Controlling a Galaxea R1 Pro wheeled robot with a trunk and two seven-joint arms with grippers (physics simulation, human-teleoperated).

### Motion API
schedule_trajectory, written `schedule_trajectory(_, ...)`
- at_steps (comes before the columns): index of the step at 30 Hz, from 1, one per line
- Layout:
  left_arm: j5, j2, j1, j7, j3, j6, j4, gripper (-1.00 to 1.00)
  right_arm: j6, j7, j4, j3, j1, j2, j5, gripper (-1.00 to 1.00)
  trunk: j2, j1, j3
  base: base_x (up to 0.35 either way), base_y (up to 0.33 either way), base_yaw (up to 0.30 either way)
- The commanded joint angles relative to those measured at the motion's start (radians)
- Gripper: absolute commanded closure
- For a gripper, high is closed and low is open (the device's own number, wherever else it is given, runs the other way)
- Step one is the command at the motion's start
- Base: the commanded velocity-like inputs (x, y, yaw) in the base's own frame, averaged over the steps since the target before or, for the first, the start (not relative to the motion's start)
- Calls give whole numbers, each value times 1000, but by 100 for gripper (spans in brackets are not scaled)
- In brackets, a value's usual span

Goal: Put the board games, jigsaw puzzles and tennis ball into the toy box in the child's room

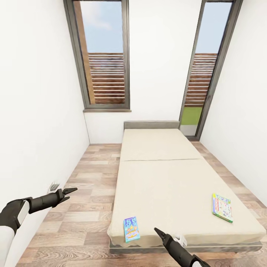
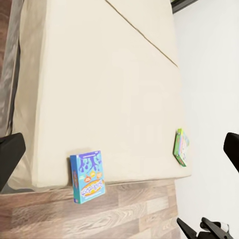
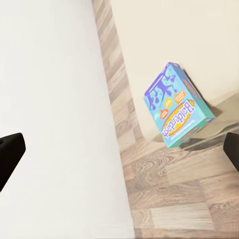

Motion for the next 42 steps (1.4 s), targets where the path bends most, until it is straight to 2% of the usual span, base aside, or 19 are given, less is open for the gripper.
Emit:
schedule_trajectory(1,1,0,-1,-2,3,9,0,-100,11,3,0,-5,-1,2,-6,-100,-8,4,-4,-11,0,0)
schedule_trajectory(10,1,-3,-2,-2,3,10,0,-100,21,-3,2,-6,-2,10,-7,-100,-71,39,-33,-4,0,0)
schedule_trajectory(16,1,-5,-2,-2,3,11,-1,-100,30,-79,1,-8,-20,13,-14,-100,-113,62,-51,0,0,0)
schedule_trajectory(19,1,-5,-2,-2,3,15,-1,-100,34,-156,1,-10,-34,17,-20,-100,-134,73,-61,0,0,0)
schedule_trajectory(24,1,-5,-2,-2,3,19,-4,-100,31,-248,2,-11,-41,40,-23,-100,-169,92,-77,0,0,0)
schedule_trajectory(31,1,-5,-2,-2,3,20,-6,-100,26,-326,3,-16,-44,67,-27,-100,-218,119,-98,0,0,0)
schedule_trajectory(34,1,-5,-1,-2,3,21,-6,-100,30,-351,4,-28,-44,75,-43,-100,-239,131,-108,0,0,0)
schedule_trajectory(42,1,-5,-1,-2,3,21,-6,-100,38,-365,4,-37,-44,83,-86,-100,-295,161,-133,0,0,0)
